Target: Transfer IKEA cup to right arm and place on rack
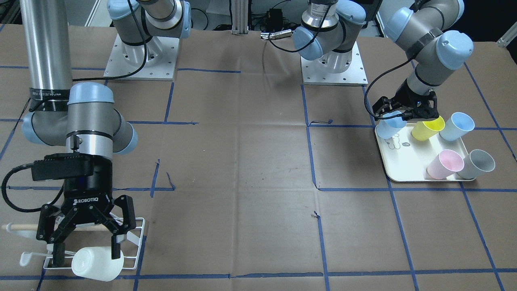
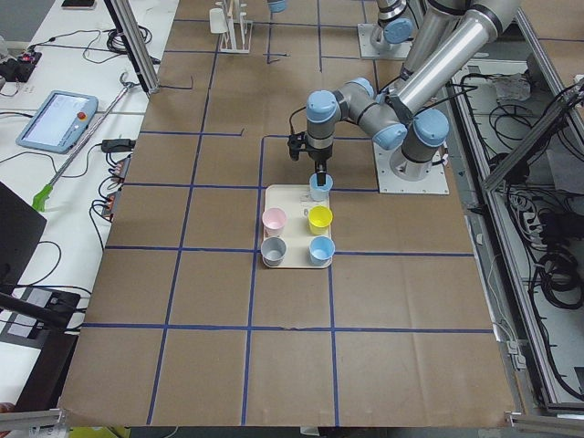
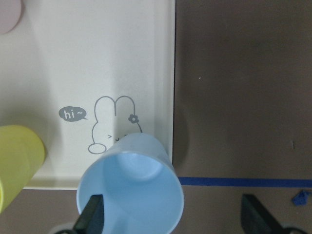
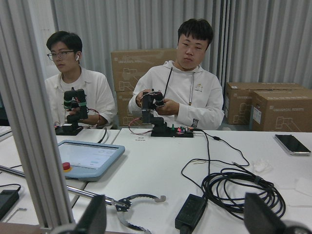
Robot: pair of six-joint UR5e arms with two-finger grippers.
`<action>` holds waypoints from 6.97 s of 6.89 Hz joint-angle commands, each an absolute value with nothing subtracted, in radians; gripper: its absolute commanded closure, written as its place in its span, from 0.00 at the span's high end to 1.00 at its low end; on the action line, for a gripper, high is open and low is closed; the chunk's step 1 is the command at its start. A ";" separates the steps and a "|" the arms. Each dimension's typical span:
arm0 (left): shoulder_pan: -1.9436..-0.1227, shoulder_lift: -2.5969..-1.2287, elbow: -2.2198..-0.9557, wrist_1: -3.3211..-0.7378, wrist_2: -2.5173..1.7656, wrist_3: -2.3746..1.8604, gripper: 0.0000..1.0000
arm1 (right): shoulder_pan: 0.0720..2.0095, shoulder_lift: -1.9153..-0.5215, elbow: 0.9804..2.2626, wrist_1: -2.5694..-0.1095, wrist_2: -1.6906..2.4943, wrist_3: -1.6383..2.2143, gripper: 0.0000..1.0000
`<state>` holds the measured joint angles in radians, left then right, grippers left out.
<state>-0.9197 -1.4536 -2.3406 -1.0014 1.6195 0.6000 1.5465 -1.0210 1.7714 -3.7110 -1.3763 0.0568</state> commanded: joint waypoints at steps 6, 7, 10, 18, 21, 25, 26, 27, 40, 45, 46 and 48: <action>-0.900 -1.450 -2.355 -0.991 1.624 0.604 0.00 | 1.767 -1.074 1.772 -3.715 -1.373 0.542 1.00; -0.900 -1.450 -2.347 -0.997 1.624 0.604 0.00 | 1.767 -1.069 1.773 -3.718 -1.373 0.675 1.00; -0.913 -1.407 -2.187 -1.169 1.608 0.600 0.00 | 1.767 -1.065 1.772 -3.709 -1.355 0.967 1.00; -1.057 -1.574 -1.653 -1.417 0.902 0.661 0.00 | 1.763 -1.057 1.772 -3.708 -1.119 1.483 1.00; -1.155 -1.624 -1.692 -1.150 0.755 0.744 0.00 | 1.761 -1.063 1.772 -3.706 -1.118 1.471 1.00; -1.184 -1.759 -1.858 -0.681 0.500 0.805 0.00 | 1.761 -1.063 1.772 -3.706 -1.124 1.477 1.00; -1.189 -1.766 -1.938 -0.554 0.476 0.795 0.00 | 1.761 -1.060 1.772 -3.706 -1.126 1.483 1.00; -1.193 -1.738 -1.994 -0.492 0.465 0.770 0.00 | 1.761 -1.060 1.772 -3.706 -1.127 1.483 1.00; -1.445 -1.767 -1.936 -0.393 0.474 0.588 0.03 | 1.721 -1.055 1.789 -3.706 -1.109 1.516 1.00; -1.422 -1.778 -1.934 -0.393 0.474 0.584 0.04 | 1.730 -1.055 1.828 -3.721 -1.127 1.692 0.99; -1.428 -1.790 -1.930 -0.391 0.480 0.562 0.04 | 1.732 -1.054 1.825 -3.721 -1.127 1.692 0.99; -1.433 -1.792 -1.933 -0.384 0.482 0.552 0.04 | 1.765 -1.054 1.819 -3.720 -1.138 1.694 0.96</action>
